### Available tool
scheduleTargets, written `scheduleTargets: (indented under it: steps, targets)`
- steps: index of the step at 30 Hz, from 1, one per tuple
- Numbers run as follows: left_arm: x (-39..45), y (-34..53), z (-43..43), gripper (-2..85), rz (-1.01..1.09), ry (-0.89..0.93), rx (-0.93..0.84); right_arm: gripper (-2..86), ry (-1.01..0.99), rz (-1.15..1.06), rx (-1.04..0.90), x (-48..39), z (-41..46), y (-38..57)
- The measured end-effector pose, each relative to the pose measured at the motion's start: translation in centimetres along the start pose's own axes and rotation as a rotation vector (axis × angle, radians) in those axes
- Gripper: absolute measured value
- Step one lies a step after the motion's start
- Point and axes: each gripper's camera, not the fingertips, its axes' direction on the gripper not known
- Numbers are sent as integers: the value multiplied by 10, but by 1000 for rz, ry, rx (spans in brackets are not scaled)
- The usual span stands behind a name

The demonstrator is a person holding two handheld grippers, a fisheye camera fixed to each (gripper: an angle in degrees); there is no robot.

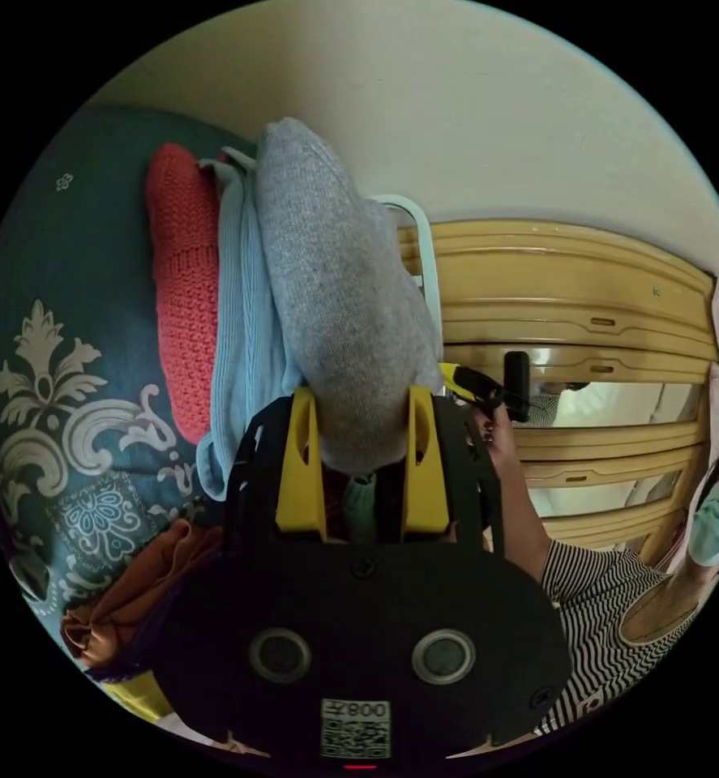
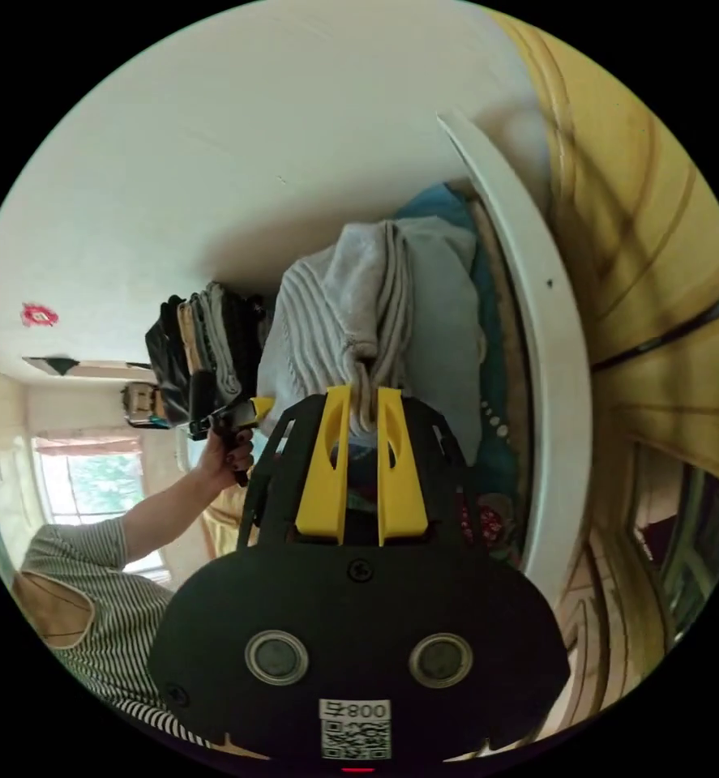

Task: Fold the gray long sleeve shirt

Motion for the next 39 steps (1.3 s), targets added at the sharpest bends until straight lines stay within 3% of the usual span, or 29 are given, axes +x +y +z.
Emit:
scheduleTargets:
  steps: [6,10,14,16,19,28,35,39]
  targets:
    - [80,-8,11,138,70,-181,36,5,158,-198,152,-93,-49,7]
    - [150,0,7,106,194,-247,162,1,332,-324,53,-137,-23,-10]
    - [197,-20,55,74,314,-349,54,1,528,-361,-103,-136,22,-17]
    - [205,-29,103,41,356,-508,-76,1,535,-352,-110,-133,28,-13]
    - [211,-30,133,22,365,-484,-141,1,546,-346,-168,-125,31,-7]
    - [260,-30,196,7,390,-530,-159,2,598,-278,-166,-111,24,-5]
    - [310,-22,196,9,396,-515,-138,1,517,-220,-108,-117,-19,10]
    - [353,-10,195,11,505,-666,-102,0,534,-269,27,-143,-57,32]
